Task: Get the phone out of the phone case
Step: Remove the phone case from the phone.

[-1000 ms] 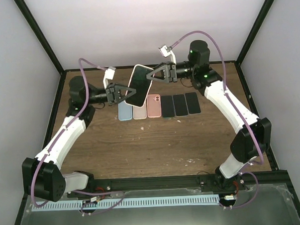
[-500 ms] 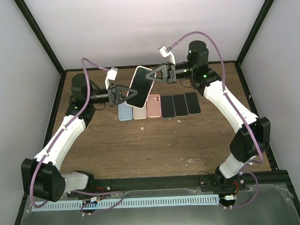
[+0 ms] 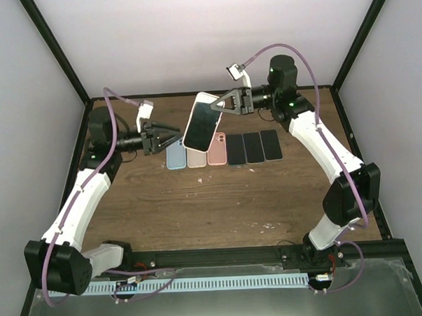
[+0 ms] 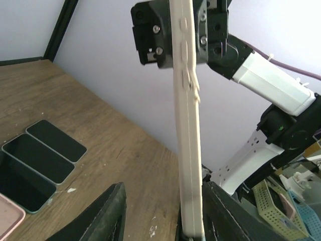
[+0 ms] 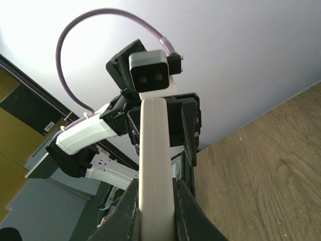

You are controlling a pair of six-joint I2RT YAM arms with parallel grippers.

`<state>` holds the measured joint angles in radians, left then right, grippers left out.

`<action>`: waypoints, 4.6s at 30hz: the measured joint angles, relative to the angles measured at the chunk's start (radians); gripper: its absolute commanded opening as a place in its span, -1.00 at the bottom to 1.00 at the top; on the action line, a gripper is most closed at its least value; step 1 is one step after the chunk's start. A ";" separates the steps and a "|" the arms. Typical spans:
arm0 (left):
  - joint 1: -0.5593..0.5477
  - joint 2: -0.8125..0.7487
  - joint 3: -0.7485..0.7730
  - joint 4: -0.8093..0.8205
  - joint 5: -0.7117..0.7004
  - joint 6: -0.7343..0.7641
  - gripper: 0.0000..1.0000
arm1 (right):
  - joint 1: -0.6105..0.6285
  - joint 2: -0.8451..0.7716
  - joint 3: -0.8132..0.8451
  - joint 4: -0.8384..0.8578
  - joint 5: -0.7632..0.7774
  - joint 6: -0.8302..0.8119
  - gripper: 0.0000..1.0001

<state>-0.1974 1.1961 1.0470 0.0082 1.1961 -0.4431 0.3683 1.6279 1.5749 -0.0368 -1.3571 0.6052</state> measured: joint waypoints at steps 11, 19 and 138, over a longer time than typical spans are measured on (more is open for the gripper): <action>0.012 -0.046 -0.070 -0.087 0.014 0.057 -0.08 | -0.038 0.000 -0.097 0.204 -0.057 0.210 -0.99; -0.026 -0.031 -0.070 -0.062 0.017 0.032 -0.04 | -0.038 0.000 -0.099 0.249 -0.066 0.248 -0.99; -0.056 0.043 -0.206 0.327 0.091 -0.272 -0.01 | -0.077 0.011 -0.267 0.793 -0.078 0.733 -0.99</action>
<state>-0.2535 1.2396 0.8406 0.3355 1.2869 -0.7155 0.2909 1.6390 1.3075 0.7567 -1.4349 1.3380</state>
